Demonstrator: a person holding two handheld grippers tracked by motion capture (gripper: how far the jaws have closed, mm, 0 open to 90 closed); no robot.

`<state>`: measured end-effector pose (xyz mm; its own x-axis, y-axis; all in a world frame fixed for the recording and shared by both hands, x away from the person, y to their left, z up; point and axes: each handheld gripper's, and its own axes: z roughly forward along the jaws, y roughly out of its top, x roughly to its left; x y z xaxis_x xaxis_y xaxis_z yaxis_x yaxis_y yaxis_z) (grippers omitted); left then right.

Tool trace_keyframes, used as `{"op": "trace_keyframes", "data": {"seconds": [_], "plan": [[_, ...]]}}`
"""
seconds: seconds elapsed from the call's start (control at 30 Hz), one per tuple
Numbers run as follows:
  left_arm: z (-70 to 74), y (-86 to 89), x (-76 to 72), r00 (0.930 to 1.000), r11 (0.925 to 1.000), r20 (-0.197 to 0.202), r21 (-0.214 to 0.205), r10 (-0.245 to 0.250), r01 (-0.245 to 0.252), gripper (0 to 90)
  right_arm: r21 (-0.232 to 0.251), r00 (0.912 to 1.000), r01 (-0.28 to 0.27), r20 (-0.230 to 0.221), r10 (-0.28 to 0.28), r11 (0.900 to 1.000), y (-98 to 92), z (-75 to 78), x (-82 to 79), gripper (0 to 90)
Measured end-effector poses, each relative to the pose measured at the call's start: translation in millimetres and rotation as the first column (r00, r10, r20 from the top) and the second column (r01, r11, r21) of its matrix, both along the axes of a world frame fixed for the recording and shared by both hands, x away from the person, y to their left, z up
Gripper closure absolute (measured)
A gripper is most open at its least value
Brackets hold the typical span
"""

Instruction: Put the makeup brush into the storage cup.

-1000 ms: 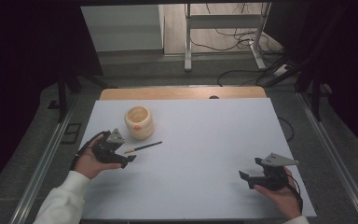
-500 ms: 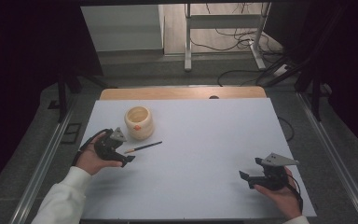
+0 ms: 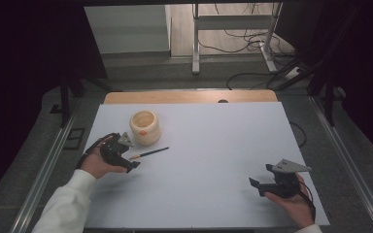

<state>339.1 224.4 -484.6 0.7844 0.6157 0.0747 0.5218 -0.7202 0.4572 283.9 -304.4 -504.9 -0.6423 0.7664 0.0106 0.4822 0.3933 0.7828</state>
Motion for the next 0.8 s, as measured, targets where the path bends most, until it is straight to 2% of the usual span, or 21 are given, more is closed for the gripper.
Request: {"op": "trace_keyframes", "data": {"seconds": [0.07,0.17,0.2,0.23,0.3,0.33,0.37,0.8], "plan": [[-2.2,-0.3,2.6,0.9998,0.9999,-0.016,-0.012,-0.008,0.007,21.5,-0.002,1.0000,-0.001,-0.001,0.001,1.0000,0.4,-0.2,-0.1,15.4],[-5.4,-0.7,5.5,0.9995,0.9998,-0.026,0.006,-0.020,0.020,21.4,0.003,1.0000,-0.004,-0.003,0.004,1.0000,0.5,-0.1,-0.1,15.4],[-7.1,-1.5,5.9,0.9995,0.9999,-0.029,-0.001,-0.013,0.013,21.3,0.004,1.0000,-0.003,-0.002,0.003,1.0000,0.4,0.1,0.2,15.4],[-7.7,-1.2,7.1,0.9993,0.9997,-0.030,0.013,-0.020,0.020,21.3,0.006,1.0000,-0.003,-0.002,0.003,1.0000,0.3,0.4,0.3,15.4],[-9.6,-1.4,8.8,0.9992,0.9997,-0.035,0.012,-0.019,0.019,21.3,0.007,1.0000,0.000,0.000,0.000,1.0000,-0.5,0.8,0.6,15.4],[-11.0,-2.0,9.0,0.9993,0.9999,-0.037,-0.002,-0.011,0.011,21.5,0.008,1.0000,0.002,-0.001,-0.002,1.0000,-0.7,0.8,0.6,15.4],[-11.0,-1.5,10.3,0.9991,0.9997,-0.037,0.016,-0.019,0.020,21.9,0.008,1.0000,0.002,-0.001,-0.002,1.0000,-1.0,0.8,0.7,15.4],[-13.1,-3.8,21.7,0.9969,0.9980,-0.068,0.047,-0.039,0.043,24.4,0.005,1.0000,0.004,-0.001,-0.004,1.0000,-1.6,0.6,1.1,15.4]]}}
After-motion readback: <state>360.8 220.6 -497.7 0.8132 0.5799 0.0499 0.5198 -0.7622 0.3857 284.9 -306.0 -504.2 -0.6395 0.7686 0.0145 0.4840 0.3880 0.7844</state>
